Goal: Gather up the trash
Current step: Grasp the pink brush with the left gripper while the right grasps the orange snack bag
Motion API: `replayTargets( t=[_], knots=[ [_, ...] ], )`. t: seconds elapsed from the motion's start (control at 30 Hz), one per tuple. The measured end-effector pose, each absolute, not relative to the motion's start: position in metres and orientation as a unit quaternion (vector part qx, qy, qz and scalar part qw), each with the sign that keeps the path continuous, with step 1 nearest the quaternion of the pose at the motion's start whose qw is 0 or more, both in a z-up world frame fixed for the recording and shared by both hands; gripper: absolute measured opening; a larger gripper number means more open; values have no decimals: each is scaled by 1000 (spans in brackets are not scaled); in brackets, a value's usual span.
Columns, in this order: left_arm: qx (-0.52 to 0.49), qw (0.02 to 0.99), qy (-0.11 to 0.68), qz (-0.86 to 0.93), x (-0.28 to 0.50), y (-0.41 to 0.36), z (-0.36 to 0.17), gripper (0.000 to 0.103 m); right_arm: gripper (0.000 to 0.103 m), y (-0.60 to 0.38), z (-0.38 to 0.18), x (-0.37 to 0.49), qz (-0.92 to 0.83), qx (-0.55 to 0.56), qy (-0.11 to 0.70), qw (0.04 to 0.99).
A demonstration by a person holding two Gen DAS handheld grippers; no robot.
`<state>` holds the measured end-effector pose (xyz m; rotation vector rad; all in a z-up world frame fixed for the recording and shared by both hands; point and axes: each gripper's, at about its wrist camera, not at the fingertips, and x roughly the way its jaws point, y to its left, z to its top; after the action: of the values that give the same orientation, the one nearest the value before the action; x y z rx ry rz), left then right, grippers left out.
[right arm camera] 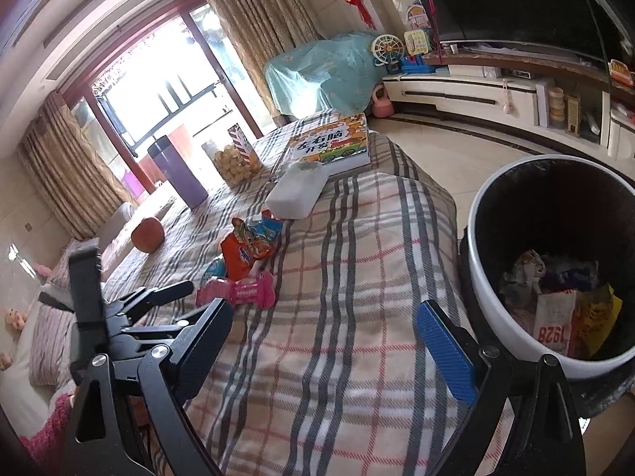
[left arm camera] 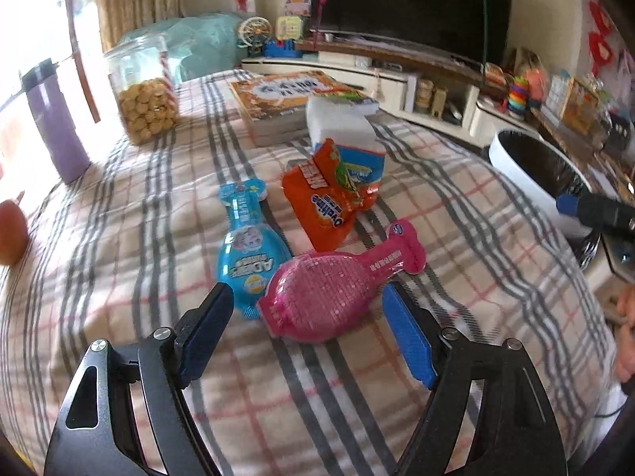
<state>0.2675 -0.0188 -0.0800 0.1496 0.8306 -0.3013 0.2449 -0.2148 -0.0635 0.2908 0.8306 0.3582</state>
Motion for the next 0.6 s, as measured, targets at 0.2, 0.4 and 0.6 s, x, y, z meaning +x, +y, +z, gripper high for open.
replayTargets(
  t=[0.2, 0.4, 0.6],
  knots=[
    [88, 897, 399, -168, 261, -25, -82, 46, 95, -205, -64, 258, 176, 138, 396, 891],
    [69, 896, 403, -171, 238, -10, -79, 15, 95, -179, -74, 275, 196, 126, 404, 885],
    [16, 899, 413, -148, 211, 23, -79, 4, 95, -148, -94, 295, 220, 121, 428, 868]
  ],
)
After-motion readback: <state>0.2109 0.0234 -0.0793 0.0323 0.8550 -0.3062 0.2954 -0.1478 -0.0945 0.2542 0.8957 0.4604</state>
